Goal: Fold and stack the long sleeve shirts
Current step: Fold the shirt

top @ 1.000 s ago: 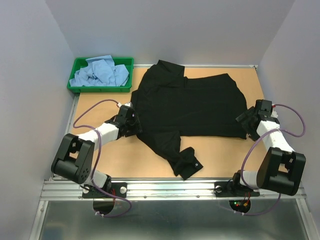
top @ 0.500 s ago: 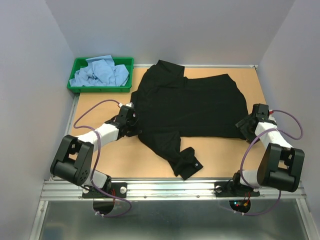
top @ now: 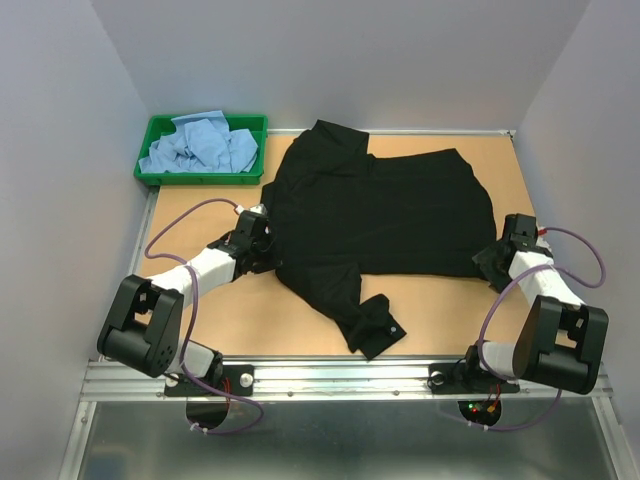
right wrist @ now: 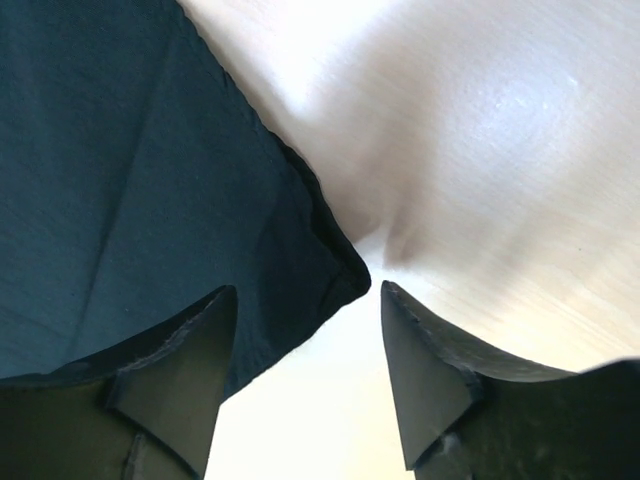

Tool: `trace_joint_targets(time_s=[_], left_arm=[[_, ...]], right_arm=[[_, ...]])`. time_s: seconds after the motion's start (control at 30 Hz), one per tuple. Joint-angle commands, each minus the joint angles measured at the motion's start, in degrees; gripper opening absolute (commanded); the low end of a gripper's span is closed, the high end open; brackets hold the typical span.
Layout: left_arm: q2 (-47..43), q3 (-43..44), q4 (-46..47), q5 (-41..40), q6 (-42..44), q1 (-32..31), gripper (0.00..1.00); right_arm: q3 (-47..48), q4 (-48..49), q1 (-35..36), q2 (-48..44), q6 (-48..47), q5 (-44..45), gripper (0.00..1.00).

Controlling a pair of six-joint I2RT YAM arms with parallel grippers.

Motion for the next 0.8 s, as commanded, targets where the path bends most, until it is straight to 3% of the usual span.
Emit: trace_joint_targets(time_s=[0.0,0.27,0.43,0.47,0.57,0.77], left_arm=[[-2.07,-0.2,-1.29,-0.5,1.1,-0.25,0.0],[-2.25,-0.38,-1.46,-0.59,1.45,-0.25,0.0],[-3.04,0.24,-2.25,-1.11,1.62,-0.25,0.0],[-3.3,0.59,-2.95,-1.81,1.8,-0.16,0.0],[-3.91,1.73,-4.36,-2.52,2.41,0.02,0.0],[-4.8,6.21,-7.44,-4.98,4.52,1.33,0.0]], right_arm=[[0.15,-0.47,-0.18,-0.13,1.78,0.85,0.62],[0.41,-0.47,-0.27,1.89,2.93,-0.13,0.46],[1.38,-0.56,-0.18,1.28,2.05,1.98,0.25],[1.64,-0.65,-0.18,1.02,1.7,2.24,0.15],[3.39,-0.82,-0.18,0.22,0.74,3.38,0.01],[9.81,-1.53,-0.27,0.22,-1.9,4.88,0.01]])
